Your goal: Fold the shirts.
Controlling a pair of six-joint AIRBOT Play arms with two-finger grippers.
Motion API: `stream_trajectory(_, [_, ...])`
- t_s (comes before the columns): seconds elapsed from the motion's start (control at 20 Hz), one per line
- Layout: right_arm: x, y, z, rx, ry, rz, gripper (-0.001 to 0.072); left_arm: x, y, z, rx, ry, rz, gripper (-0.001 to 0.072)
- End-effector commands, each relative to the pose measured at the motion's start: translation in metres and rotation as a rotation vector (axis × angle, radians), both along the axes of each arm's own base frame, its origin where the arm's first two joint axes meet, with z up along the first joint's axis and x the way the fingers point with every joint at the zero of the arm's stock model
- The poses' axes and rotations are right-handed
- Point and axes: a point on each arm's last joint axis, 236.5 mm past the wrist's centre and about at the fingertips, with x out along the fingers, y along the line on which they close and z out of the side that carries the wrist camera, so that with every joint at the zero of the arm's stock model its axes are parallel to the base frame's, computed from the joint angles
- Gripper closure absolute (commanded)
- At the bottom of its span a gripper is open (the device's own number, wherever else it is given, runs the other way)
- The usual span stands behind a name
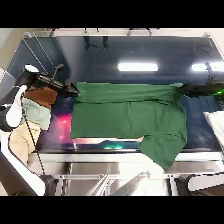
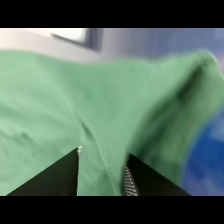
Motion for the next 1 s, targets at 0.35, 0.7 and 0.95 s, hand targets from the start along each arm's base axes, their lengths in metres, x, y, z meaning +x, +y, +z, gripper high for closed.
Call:
stream_trajectory(0.35, [-0.195, -0.045, -0.007, 0.074, 0.518, -0.291, 0.0314, -0.074, 0.075, 0.013, 0.245, 0.152, 0.017, 0.0418])
stream_trajectory(0.7, [-0.303, 0.011, -0.065, 0.134, 0.843, -0.457, 0.0212, -0.117, 0.059, -0.039, 0.232, 0.261, 0.057, 0.0418])
stream_trajectory(0.95, [-0.269, 0.043, -0.088, 0.238, 0.689, -0.479, 0.0215, -0.133, 0.041, -0.058, 0.239, 0.263, 0.007, 0.0418])
